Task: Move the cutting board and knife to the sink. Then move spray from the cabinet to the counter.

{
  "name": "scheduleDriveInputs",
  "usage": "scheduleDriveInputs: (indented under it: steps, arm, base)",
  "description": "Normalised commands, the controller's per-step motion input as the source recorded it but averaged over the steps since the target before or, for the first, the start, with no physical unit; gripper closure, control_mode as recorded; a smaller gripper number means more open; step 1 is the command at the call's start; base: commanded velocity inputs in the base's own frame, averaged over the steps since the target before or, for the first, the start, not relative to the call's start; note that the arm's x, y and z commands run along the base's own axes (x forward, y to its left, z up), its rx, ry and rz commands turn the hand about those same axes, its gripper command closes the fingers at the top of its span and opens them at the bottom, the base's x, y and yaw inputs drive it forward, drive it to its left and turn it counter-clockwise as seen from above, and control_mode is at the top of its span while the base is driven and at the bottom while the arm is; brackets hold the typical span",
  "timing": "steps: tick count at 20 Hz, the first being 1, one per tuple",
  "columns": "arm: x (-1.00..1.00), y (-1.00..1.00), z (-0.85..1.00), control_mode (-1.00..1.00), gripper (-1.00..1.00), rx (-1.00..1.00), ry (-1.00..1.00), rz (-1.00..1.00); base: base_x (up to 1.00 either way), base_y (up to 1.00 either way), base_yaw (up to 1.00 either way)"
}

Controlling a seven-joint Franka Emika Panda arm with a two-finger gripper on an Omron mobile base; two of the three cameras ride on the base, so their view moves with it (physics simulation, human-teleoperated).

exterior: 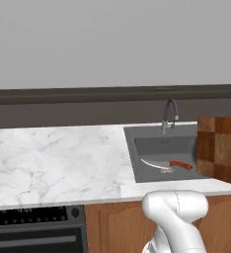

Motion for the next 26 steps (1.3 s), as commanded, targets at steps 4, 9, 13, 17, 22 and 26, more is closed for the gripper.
scheduleDriveInputs:
  steps: [4, 9, 13, 17, 22, 26]
  arm:
    - [0.0, 0.0, 0.0, 1.0, 1.0, 0.0, 0.0, 0.0]
    - [0.0, 0.0, 0.0, -1.0, 1.0, 0.0, 0.0, 0.0]
    - [0.0, 0.0, 0.0, -1.0, 1.0, 0.0, 0.0, 0.0]
    - [0.4, 0.0, 0.0, -1.0, 1.0, 0.0, 0.08, 0.0]
    - [0.59, 0.0, 0.03, -1.0, 1.0, 0.04, 0.22, 0.01]
    - [0.59, -0.09, 0.08, -1.0, 1.0, 0.07, 0.13, 0.0]
  base:
    - [0.58, 0.02, 0.2]
    - [0.19, 0.02, 0.03]
    - [0.0, 0.0, 0.0]
    - [0.0, 0.0, 0.0]
    - [0.0, 0.0, 0.0]
    - [0.0, 0.0, 0.0]
